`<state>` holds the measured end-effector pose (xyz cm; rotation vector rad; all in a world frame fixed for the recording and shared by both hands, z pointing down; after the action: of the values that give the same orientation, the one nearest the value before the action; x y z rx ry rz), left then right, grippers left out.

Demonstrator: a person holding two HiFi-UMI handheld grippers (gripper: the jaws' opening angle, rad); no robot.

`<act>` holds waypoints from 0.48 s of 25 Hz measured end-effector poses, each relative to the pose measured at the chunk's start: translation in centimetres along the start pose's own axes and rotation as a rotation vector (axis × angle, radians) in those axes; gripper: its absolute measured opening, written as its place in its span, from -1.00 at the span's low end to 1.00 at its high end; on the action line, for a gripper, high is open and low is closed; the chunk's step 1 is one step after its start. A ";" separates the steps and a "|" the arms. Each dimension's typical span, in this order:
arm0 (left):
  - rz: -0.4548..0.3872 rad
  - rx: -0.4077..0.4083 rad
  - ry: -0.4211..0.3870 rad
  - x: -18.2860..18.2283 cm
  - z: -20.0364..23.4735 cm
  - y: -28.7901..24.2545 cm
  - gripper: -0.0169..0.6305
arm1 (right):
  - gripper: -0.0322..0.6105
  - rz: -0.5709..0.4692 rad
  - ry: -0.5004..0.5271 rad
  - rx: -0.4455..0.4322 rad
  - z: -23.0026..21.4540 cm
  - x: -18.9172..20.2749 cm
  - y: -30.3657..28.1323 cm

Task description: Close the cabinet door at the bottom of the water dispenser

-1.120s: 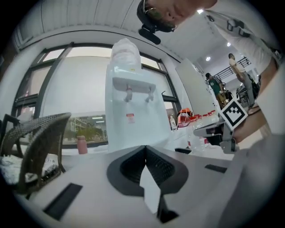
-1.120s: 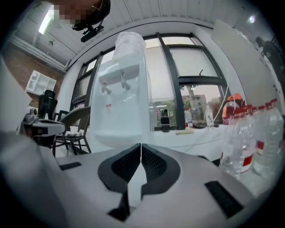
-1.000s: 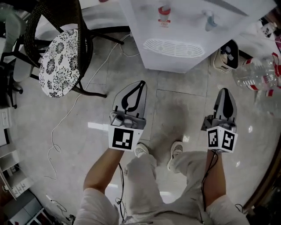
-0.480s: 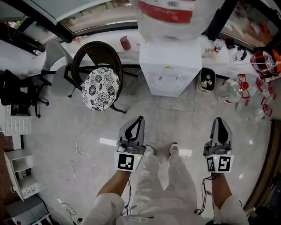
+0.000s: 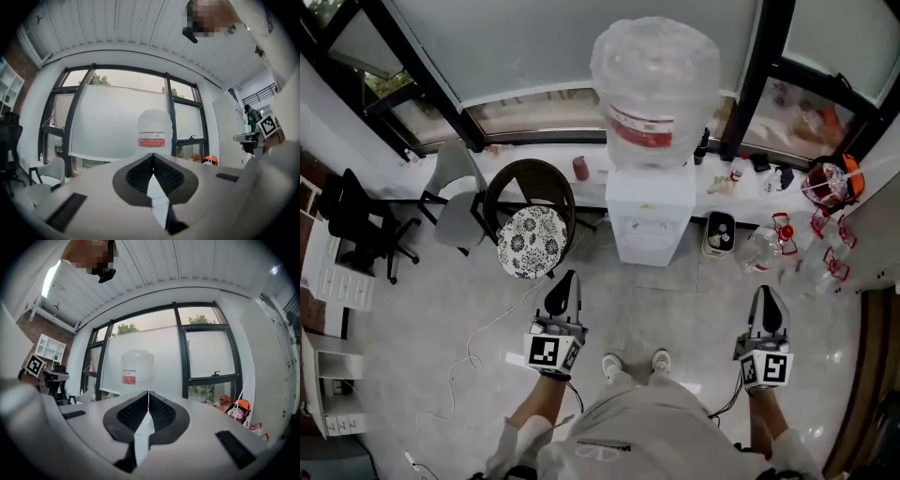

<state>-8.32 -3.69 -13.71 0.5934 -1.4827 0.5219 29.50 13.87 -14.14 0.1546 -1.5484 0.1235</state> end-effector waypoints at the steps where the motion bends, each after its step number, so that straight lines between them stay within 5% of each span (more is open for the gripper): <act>1: -0.013 -0.007 0.009 -0.6 0.3 0.5 -0.92 | -0.84 -0.019 0.005 0.007 0.0 -0.6 0.3; 12: -0.141 -0.021 0.016 -5.7 0.3 2.6 -0.92 | -0.85 -0.096 0.027 0.035 0.1 -3.8 2.6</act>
<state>-10.40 -1.70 -19.24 0.6706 -1.4182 0.3995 28.92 16.48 -17.84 0.2532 -1.5100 0.0765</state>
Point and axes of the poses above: the fingertips, and each gripper's own axes: y backward along the fingers, z to its left, x out of its underside, the point moved 6 cm from there along y, backward along the fingers, and after that the axes turned 1 degree about x, right-handed, at the moved point
